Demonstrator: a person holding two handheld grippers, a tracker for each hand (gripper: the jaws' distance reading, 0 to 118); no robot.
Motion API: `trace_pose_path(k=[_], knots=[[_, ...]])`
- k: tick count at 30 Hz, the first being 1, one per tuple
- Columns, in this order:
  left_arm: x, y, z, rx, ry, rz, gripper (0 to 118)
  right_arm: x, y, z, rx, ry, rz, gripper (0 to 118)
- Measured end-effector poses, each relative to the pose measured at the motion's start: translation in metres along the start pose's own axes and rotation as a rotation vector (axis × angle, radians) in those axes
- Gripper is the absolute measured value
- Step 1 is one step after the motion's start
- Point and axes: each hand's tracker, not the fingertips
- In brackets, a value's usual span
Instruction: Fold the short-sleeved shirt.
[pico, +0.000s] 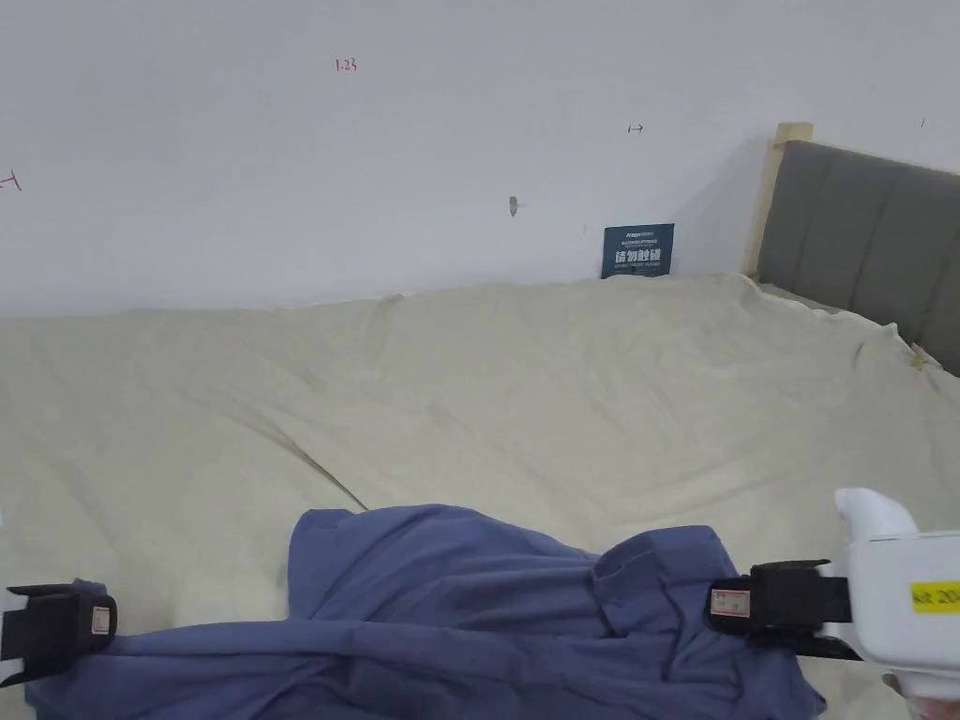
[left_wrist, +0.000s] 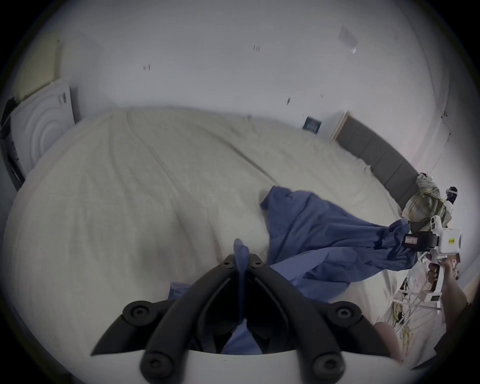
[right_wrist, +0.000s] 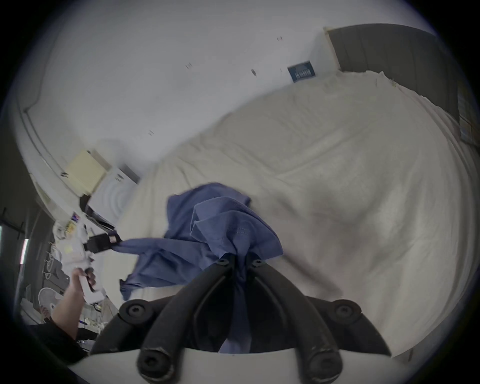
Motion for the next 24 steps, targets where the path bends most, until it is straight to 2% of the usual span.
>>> trace_pose_path(k=[4, 8, 14, 17, 18, 22, 24], knots=[[0.003, -0.005, 0.060, 0.142, -0.040, 0.005, 3, -0.022, -0.006, 0.035, 0.078, 0.067, -0.038, 6], [0.002, 0.017, 0.119, 0.261, -0.087, 0.017, 3, -0.053, 0.015, 0.072, 0.140, 0.150, -0.029, 6], [0.003, 0.081, 0.184, 0.413, -0.107, 0.033, 3, -0.123, 0.080, 0.120, 0.254, 0.264, 0.065, 6], [0.000, 0.121, 0.206, 0.483, -0.159, 0.057, 3, -0.162, 0.117, 0.141, 0.328, 0.281, 0.115, 6], [0.001, 0.135, 0.211, 0.494, -0.132, 0.050, 3, -0.173, 0.132, 0.143, 0.338, 0.293, 0.129, 6], [0.001, 0.193, 0.214, 0.536, -0.060, 0.009, 3, -0.216, 0.194, 0.149, 0.385, 0.235, 0.160, 6], [0.005, 0.217, 0.211, 0.540, -0.032, 0.001, 3, -0.234, 0.223, 0.148, 0.409, 0.172, 0.202, 6]])
